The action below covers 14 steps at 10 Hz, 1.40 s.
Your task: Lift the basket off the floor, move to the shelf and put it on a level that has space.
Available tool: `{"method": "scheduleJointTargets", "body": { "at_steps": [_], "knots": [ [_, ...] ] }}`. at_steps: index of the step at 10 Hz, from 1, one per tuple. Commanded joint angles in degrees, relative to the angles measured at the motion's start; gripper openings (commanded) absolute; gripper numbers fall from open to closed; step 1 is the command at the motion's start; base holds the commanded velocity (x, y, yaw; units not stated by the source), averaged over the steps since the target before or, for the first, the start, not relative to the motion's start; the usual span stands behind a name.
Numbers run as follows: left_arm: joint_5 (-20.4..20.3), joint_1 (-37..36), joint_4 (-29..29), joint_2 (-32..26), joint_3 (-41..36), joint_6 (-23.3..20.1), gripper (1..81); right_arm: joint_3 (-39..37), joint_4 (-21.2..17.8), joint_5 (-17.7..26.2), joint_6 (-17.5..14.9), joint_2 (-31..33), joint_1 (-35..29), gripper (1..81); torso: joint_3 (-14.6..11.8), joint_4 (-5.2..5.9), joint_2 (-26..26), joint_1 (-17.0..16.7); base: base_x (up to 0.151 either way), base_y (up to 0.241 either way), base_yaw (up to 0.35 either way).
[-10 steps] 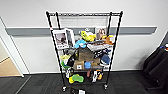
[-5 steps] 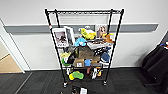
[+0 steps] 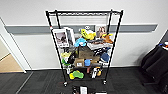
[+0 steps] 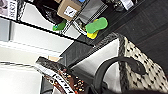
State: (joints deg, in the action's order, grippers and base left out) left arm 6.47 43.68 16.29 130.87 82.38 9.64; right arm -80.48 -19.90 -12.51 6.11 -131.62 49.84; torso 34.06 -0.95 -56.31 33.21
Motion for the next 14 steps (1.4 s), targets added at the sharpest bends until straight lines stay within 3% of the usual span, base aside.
{"method": "scheduleJointTargets", "body": {
  "at_steps": [1,3,4,6,9,10,14],
  "knots": [
    [0.03,-7.42,0.59,-2.44,-6.62,-0.59,1.0,5.26,0.91,0.91,0.84,1.25,-7.51,1.0,-3.15,0.00,5.49,-3.51,0.000,0.000,0.000],
    [-0.06,-6.98,0.59,-4.37,-7.93,-0.68,1.0,5.96,0.91,0.91,1.01,1.77,-7.51,1.0,-3.96,0.00,9.44,-6.12,0.000,0.000,0.000],
    [-0.23,-6.19,0.50,-5.26,-8.73,-0.68,1.0,6.31,1.26,0.91,1.01,2.13,-6.98,1.0,-2.41,0.00,11.39,-7.41,0.000,0.000,0.000],
    [-4.61,-3.55,0.16,-7.18,-10.48,-0.85,1.0,7.97,1.79,0.05,0.75,3.52,-5.13,1.0,-2.95,0.00,15.28,-9.97,0.000,0.000,0.000],
    [-7.87,-2.32,-1.60,-11.05,-15.48,-0.77,1.0,12.54,3.64,-3.05,0.84,6.69,-3.02,1.0,-2.97,0.00,21.21,-13.79,0.000,0.000,0.000],
    [-8.06,-2.32,-1.78,-12.03,-16.81,-0.77,1.0,13.61,3.72,-3.48,0.84,7.04,-3.02,1.0,-5.97,0.00,23.19,-15.08,0.000,0.000,0.000],
    [-8.06,-1.97,-1.96,-13.25,-17.43,-0.77,1.0,14.75,3.72,-4.19,0.84,7.13,-2.58,1.0,-9.76,0.00,30.06,-19.49,0.000,0.000,0.000]
  ]
}}
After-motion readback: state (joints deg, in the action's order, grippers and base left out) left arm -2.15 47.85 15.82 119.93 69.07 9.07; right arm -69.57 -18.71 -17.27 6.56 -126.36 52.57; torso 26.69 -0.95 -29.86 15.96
